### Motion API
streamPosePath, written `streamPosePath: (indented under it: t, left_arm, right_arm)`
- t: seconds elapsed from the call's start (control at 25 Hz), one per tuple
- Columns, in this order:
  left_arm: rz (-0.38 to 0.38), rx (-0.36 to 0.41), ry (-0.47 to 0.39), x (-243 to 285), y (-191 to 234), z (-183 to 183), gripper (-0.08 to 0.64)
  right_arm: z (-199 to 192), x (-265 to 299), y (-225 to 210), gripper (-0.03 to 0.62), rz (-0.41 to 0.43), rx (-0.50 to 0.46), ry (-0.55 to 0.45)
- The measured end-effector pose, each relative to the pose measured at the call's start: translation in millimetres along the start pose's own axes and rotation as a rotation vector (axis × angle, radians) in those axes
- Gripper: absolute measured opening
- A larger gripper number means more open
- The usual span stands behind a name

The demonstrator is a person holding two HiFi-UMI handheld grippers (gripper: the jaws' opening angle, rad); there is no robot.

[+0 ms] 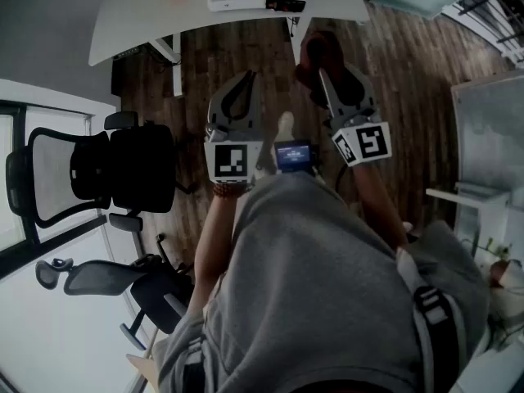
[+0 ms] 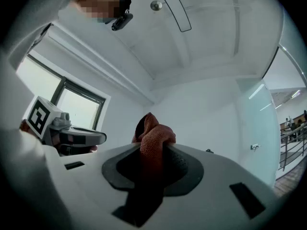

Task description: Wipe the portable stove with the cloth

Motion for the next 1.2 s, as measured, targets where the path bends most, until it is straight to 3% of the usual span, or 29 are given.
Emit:
streamPosePath:
  t: [0.2, 0.44, 0.76, 1.2]
  left_arm:
    - [0.002, -0.004, -0.005, 4, 7, -4, 0.037]
    - [-0.018, -0.025, 0.015, 30, 11, -14, 0.037]
    - [-0.036, -0.037, 0.044, 71, 25, -25, 0.037]
    - [-0.072, -0.035, 0.125, 141, 50, -52, 0.037]
  right_arm:
    - [-5, 9, -3, 0.118, 0.004, 0.036, 0.04]
    - [-12, 28, -14, 0.124, 0.027, 0.013, 0.077]
    - [-15, 74, -24, 0.126, 0.131, 0.013, 0.1]
    - [-48, 138, -91, 0.126, 0.087, 0.078, 0.142]
Point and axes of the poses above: the fingertips, and each gripper's own axes: x forward along the fingers, y to its left, z out of its top, the point moved 2 cm from there along -x, backward along the fingers, and after that the axes turned 8 degrees about x, right-handed, at the moved point
